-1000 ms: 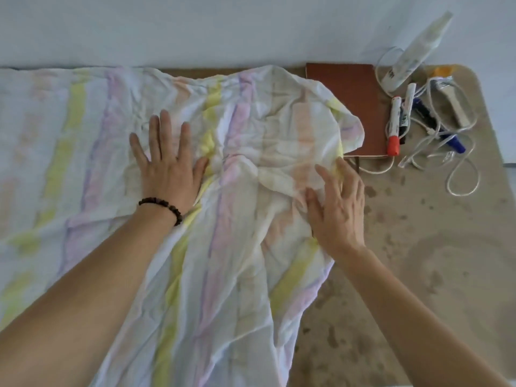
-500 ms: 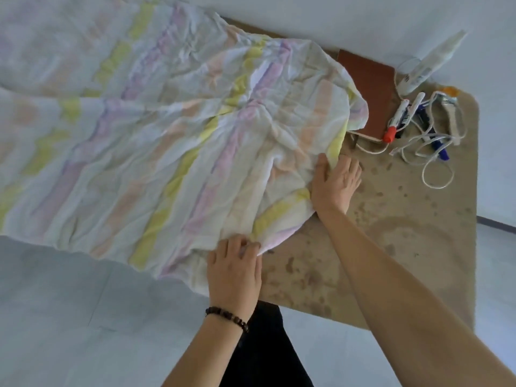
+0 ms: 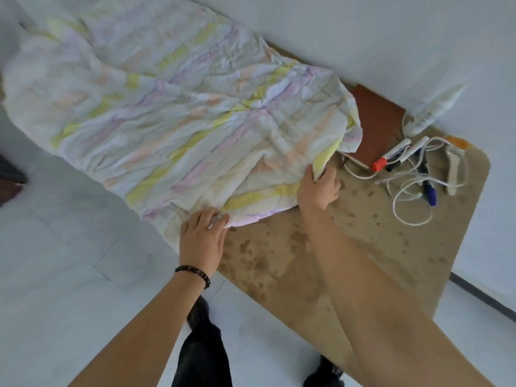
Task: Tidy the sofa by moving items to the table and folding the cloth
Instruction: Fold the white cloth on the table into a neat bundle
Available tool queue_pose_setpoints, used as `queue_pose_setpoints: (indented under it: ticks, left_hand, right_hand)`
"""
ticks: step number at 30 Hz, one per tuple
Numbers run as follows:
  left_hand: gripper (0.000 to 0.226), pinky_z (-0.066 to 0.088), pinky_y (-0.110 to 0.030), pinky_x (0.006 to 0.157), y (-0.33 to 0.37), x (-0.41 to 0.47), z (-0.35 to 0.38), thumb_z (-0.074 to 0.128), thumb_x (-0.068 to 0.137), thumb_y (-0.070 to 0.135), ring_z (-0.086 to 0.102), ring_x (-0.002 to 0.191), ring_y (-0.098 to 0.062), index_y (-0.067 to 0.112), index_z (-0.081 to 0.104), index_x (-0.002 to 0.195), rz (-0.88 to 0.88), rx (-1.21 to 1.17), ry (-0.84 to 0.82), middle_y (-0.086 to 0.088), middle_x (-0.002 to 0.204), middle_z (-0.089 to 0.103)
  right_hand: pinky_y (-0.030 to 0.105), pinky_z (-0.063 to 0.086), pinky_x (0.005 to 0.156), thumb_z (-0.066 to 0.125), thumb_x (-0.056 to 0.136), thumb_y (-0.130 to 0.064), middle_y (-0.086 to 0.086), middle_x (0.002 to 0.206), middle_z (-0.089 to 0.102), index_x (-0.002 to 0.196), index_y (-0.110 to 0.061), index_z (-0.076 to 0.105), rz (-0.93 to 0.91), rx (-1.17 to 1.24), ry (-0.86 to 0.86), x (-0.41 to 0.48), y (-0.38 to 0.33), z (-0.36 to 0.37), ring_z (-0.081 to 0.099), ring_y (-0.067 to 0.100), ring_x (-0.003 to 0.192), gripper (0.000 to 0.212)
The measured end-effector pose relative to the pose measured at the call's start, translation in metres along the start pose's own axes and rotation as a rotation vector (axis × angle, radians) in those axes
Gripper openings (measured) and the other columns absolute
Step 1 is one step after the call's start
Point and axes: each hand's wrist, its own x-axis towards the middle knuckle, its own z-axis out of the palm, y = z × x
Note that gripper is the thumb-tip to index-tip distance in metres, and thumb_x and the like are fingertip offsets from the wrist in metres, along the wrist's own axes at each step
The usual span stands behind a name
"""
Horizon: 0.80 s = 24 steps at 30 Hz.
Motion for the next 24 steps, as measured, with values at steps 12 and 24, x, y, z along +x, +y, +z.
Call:
queue_pose_setpoints:
  ticks: [12,24]
  left_hand:
    - [0.046,0.051,-0.034,0.057,0.166,-0.112,-0.120,0.050,0.089,0.048,0.061,0.077,-0.028,0.007,0.066,0.100,-0.470,-0.099,0.249,-0.008,0.084,0.065]
    - [0.020,0.047,-0.036,0.061,0.182,-0.158,-0.075,0.057,0.094,0.028,0.057,0.072,-0.026,0.012,0.067,0.094,-0.952,-0.245,0.107,-0.005,0.080,0.059]
  right_hand:
    - [0.028,0.051,0.065,0.065,0.093,-0.012,0.003,0.080,0.061,0.093,-0.013,0.061,0.503,0.706,-0.773,0.015,-0.058,-0.184,0.059,0.015,0.069,0.005]
    - [0.030,0.044,0.058,0.058,0.098,-0.017,0.006,0.074,0.046,0.092,-0.001,0.056,0.455,0.215,-0.818,0.012,-0.018,-0.180,0.046,0.019,0.067,0.017]
